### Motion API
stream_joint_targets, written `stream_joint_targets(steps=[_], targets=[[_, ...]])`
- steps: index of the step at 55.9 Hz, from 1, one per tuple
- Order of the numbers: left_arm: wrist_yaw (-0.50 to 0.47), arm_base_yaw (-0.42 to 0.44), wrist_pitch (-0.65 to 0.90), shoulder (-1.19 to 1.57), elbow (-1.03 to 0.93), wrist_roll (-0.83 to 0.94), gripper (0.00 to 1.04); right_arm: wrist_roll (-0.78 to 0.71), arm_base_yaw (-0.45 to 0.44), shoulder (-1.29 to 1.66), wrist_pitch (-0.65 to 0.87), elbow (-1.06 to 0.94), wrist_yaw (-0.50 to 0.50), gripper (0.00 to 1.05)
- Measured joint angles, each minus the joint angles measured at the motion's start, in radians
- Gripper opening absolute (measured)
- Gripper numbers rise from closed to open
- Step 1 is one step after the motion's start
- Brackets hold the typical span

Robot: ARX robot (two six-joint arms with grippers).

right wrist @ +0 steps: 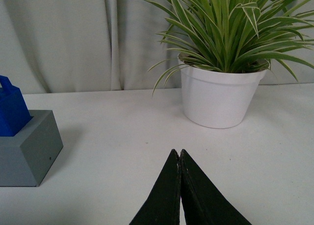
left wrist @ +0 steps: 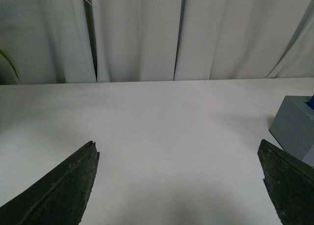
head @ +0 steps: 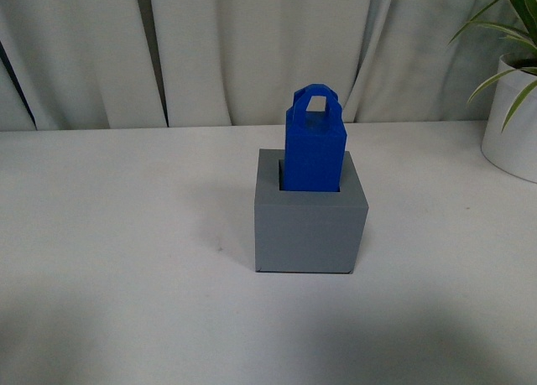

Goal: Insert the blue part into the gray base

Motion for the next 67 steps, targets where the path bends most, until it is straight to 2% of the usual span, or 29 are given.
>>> stream_joint_targets(steps=[17,21,33,51,55,57,63,67], targets=[[0.000,0.000,0.000,0.000,0.000,0.000,0.99,0.000,0.000,-0.084,-0.086,0.000,0.000,0.02],[0.000,0.000,0.000,0.000,0.000,0.000,0.99,0.000,0.000,-0.201,-0.238,0.001,-0.003,0.02],[0.000,0.000,0.000,0.000,0.000,0.000,0.99,0.000,0.000,-0.248,-0.256,0.001,-0.003,0.02],[0.000,0.000,0.000,0.000,0.000,0.000,0.99,0.000,0.000,-0.249,-0.256,0.001,-0.004,0.56],[0.000,0.000,0.000,0.000,0.000,0.000,0.99,0.000,0.000,-0.249,-0.256,0.001,-0.004,0.70],[0.000,0.000,0.000,0.000,0.000,0.000,0.99,0.000,0.000,-0.249,-0.256,0.001,-0.004,0.81],[0.000,0.000,0.000,0.000,0.000,0.000,0.99,0.000,0.000,-0.249,-0.256,0.001,-0.003,0.98],[0.000,0.000,0.000,0.000,0.000,0.000,0.99,0.001,0.000,-0.249,-0.256,0.001,-0.004,0.98]])
